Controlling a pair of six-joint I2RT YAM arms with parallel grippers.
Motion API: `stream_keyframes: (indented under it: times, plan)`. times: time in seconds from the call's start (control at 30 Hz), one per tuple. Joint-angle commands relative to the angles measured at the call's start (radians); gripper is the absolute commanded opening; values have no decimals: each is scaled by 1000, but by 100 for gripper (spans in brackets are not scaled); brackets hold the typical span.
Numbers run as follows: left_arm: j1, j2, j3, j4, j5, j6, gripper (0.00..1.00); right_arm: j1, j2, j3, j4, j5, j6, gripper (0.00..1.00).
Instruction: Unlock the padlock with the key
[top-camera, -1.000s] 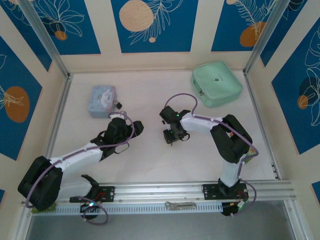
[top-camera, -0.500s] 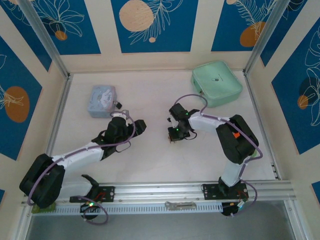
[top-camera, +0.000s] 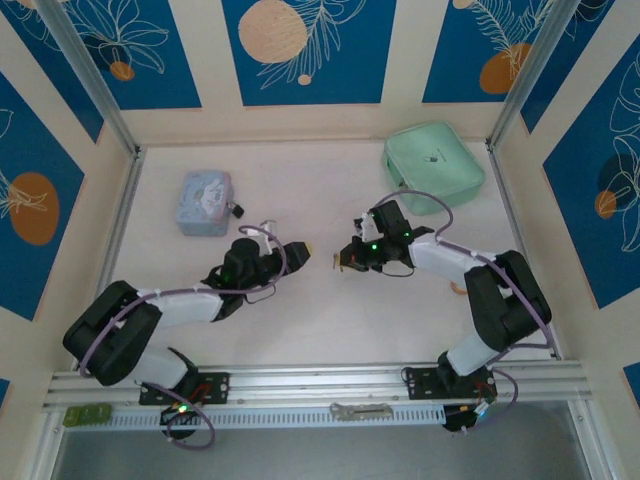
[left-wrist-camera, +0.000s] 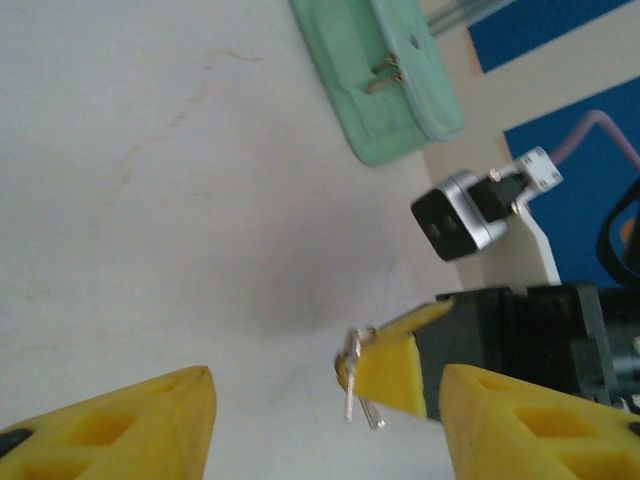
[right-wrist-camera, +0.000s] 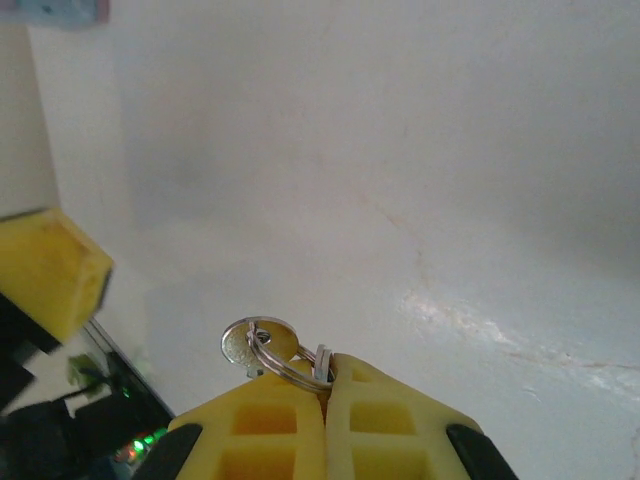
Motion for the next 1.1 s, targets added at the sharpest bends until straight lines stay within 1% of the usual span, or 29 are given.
stream_keyframes:
  times: [0.0,0.1,0.2,0.43,0.57,1.07]
  plan:
    - [-31,47,3,161,64,12,57,12,-49,-14,83,36,212,0]
    - [-51,87,29,181,85,29,55,26,-71,-7,84,83,274,0]
    - [-59,115,41,201,88,39,50,27,-97,-19,88,109,324,0]
    - [-69,165,93,209,131,63,45,25,-106,-34,118,88,363,0]
    - [-72,204,118,222,150,63,35,23,-113,-39,135,73,374,0]
    - [-72,252,161,168,134,122,30,6,-148,-59,156,34,393,0]
